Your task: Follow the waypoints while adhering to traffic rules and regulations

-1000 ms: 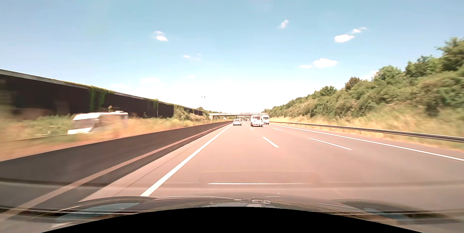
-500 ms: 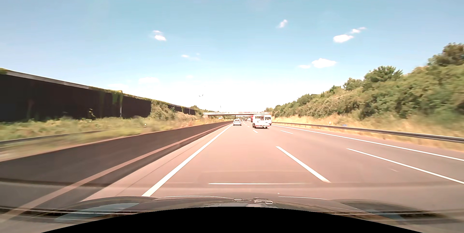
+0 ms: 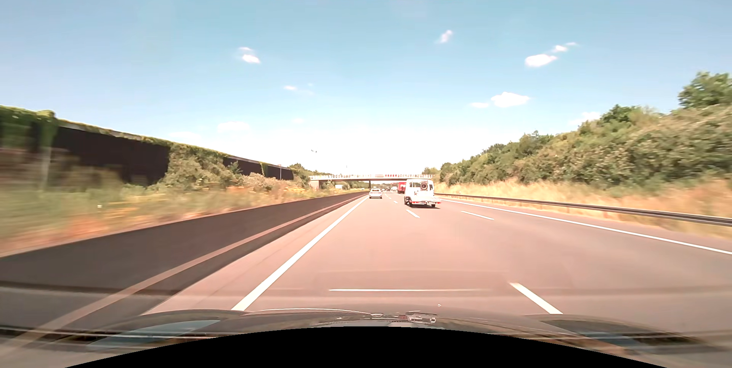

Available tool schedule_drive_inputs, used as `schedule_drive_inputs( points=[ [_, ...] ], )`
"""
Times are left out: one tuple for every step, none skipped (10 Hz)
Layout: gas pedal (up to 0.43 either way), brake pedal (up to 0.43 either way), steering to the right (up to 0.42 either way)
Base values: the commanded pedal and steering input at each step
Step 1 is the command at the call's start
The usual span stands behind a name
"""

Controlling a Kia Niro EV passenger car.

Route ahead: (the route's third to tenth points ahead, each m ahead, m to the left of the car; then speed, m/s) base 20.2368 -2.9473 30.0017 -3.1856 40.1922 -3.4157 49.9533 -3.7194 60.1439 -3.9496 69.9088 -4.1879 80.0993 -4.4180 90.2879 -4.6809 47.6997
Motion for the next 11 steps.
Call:
schedule_drive_inputs(
  points=[
    [0.280, 0.000, 0.001],
    [0.280, 0.000, 0.002],
    [0.280, 0.000, 0.003],
    [0.280, 0.000, 0.003],
    [0.280, 0.000, 0.003],
    [0.280, 0.000, 0.003],
    [0.280, 0.000, 0.003],
    [0.280, 0.000, 0.003],
    [0.280, 0.000, 0.003],
    [0.280, 0.000, 0.002],
    [0.280, 0.000, 0.001]
  ],
)
